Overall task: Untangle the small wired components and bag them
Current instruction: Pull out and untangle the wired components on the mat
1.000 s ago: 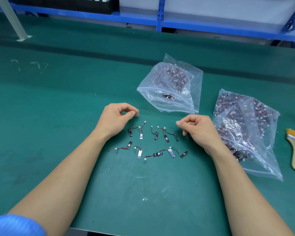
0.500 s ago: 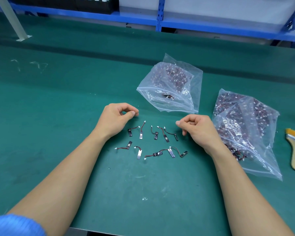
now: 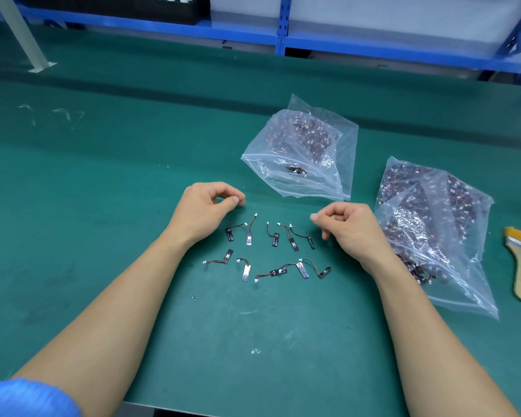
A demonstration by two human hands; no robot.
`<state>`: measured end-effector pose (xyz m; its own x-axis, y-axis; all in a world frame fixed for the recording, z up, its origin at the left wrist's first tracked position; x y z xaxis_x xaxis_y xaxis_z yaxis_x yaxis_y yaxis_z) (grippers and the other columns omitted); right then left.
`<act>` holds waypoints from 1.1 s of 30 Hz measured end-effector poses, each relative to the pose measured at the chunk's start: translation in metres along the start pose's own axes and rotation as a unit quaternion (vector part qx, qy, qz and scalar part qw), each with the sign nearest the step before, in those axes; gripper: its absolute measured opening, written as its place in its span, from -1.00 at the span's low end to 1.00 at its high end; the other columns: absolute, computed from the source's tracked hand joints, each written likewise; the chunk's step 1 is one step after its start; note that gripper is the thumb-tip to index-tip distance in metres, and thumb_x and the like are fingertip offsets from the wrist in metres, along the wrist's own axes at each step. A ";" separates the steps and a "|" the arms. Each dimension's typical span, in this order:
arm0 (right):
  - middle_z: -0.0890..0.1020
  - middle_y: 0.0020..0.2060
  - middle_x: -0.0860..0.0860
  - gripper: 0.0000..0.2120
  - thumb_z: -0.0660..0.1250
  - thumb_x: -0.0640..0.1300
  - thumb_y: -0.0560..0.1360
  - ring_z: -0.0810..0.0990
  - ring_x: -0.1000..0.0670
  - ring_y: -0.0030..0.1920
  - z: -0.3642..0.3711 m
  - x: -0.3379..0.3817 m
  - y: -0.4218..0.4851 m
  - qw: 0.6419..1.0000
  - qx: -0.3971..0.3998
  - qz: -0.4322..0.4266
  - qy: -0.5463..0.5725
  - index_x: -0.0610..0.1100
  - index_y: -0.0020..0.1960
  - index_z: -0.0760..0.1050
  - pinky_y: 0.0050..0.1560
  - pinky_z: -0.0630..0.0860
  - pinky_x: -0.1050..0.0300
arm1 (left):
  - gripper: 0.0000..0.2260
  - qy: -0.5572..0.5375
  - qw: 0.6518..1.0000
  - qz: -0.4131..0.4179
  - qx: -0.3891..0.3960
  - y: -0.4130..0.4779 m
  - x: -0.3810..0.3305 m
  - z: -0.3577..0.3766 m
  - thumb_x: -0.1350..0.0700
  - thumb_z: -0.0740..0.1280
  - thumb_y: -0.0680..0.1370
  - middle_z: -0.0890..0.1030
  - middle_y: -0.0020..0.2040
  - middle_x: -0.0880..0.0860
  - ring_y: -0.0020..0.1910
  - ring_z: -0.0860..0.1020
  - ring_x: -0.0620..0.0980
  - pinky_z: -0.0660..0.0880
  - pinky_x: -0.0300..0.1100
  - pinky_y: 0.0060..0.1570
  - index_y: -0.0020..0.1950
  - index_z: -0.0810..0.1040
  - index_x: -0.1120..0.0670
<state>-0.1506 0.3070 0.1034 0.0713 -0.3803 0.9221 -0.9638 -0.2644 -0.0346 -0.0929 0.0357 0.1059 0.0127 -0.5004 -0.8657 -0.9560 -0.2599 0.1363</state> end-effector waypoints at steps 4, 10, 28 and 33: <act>0.57 -0.53 0.04 -0.80 0.50 -0.10 0.49 0.35 0.13 -0.53 0.000 0.000 0.000 1.000 0.000 -0.001 -0.002 -0.10 -0.28 0.60 -0.47 0.30 0.40 | -0.86 0.000 1.000 0.002 0.001 0.000 -0.001 0.000 0.11 0.37 0.58 0.70 -0.13 -0.26 -0.35 0.40 -0.10 0.44 -0.21 -0.16 -0.10 0.69 -0.10; 0.58 -0.52 0.03 -0.80 0.50 -0.09 0.49 0.35 0.13 -0.53 0.000 0.000 0.000 1.000 0.000 -0.001 -0.004 -0.09 -0.28 0.61 -0.46 0.30 0.40 | -0.86 0.002 1.000 -0.001 0.001 0.000 0.000 0.000 0.10 0.37 0.58 0.70 -0.13 -0.26 -0.32 0.43 -0.07 0.47 -0.20 -0.13 -0.10 0.68 -0.11; 0.58 -0.52 0.03 -0.80 0.50 -0.09 0.49 0.38 0.12 -0.52 0.000 -0.002 0.001 1.000 0.001 -0.002 0.000 -0.11 -0.28 0.60 -0.45 0.31 0.41 | -0.85 0.009 1.000 0.003 0.000 -0.001 -0.001 0.000 0.11 0.37 0.58 0.70 -0.12 -0.25 -0.41 0.33 -0.12 0.41 -0.23 -0.25 -0.11 0.69 -0.10; 0.58 -0.52 0.03 -0.80 0.50 -0.09 0.49 0.37 0.13 -0.52 0.000 -0.002 0.001 1.000 0.001 -0.003 -0.003 -0.10 -0.28 0.61 -0.45 0.32 0.41 | -0.85 0.009 1.000 0.001 0.001 -0.001 -0.001 0.000 0.10 0.37 0.58 0.70 -0.12 -0.25 -0.40 0.32 -0.10 0.41 -0.22 -0.24 -0.11 0.69 -0.10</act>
<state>-0.1522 0.3075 0.1017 0.0785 -0.3844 0.9198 -0.9630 -0.2679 -0.0298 -0.0919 0.0363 0.1066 0.0152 -0.5160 -0.8565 -0.9564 -0.2574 0.1381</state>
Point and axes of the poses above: each hand's wrist, its own y-axis towards the middle knuckle, its own z-axis out of the palm, x = y × z, the point moved 8 cm from there along y, towards the middle knuckle
